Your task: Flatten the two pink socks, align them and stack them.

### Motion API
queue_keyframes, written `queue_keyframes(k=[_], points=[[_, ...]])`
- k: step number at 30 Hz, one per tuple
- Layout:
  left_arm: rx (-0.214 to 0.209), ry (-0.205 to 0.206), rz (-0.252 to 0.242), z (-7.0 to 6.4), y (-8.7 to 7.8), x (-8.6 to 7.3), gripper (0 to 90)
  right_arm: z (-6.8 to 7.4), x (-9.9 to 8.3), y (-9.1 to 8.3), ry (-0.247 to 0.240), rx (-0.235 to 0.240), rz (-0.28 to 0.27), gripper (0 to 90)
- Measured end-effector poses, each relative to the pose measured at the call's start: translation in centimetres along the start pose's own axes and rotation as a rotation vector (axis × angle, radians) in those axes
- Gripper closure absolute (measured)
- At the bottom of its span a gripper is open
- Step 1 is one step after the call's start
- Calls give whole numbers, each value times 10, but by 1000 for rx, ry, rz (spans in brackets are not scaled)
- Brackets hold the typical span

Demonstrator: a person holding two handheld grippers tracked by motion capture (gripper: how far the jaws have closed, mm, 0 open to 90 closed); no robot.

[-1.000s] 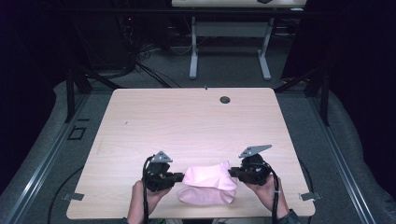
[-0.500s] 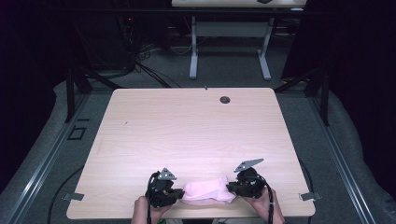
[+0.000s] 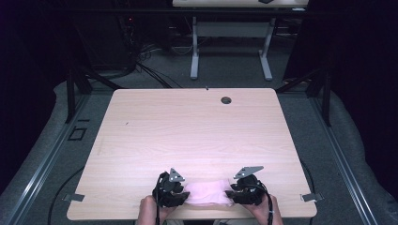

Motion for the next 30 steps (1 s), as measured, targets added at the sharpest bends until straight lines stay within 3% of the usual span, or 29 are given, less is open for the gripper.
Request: queue_keyframes(k=[3, 7, 12, 14, 15, 16, 17, 19, 25, 30], points=[[12, 7, 4, 2, 2, -1, 784, -1, -2, 1, -31, -32, 12, 735], [13, 8, -2, 4, 3, -2, 797, -1, -3, 1, -31, -35, 8, 778], [11, 4, -13, 6, 2, -3, 785, -2, -5, 1, -30, -37, 2, 788], [33, -2, -11, 8, 2, -3, 714, -3, -5, 1, -25, -32, 0, 784], [41, -14, -19, 9, 1, -3, 622, -3, -5, 1, -26, -26, 0, 762], [45, -19, -31, 11, -2, -3, 487, -6, -5, 1, -3, -20, -10, 684], [49, -23, -45, 11, -4, -3, 487, -6, -5, 1, -3, -20, -10, 684], [63, -16, -58, 13, -11, -2, 356, -9, -6, -2, 24, -1, -36, 613], [112, -15, -105, 22, -32, 1, 166, -17, -3, -20, 49, -27, -114, 362], [162, -36, -131, 39, -48, -1, 97, -32, -2, -36, 69, -75, -165, 189]])
Point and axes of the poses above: each handheld gripper's, and its own axes: y roughly forward along the jaws, x roughly out of its top, z roughly to its left, the point moved 3 cm from there along y, roughly forward along the jaws, and after that the axes turned 6 degrees about -x, right-handed, at the moved point
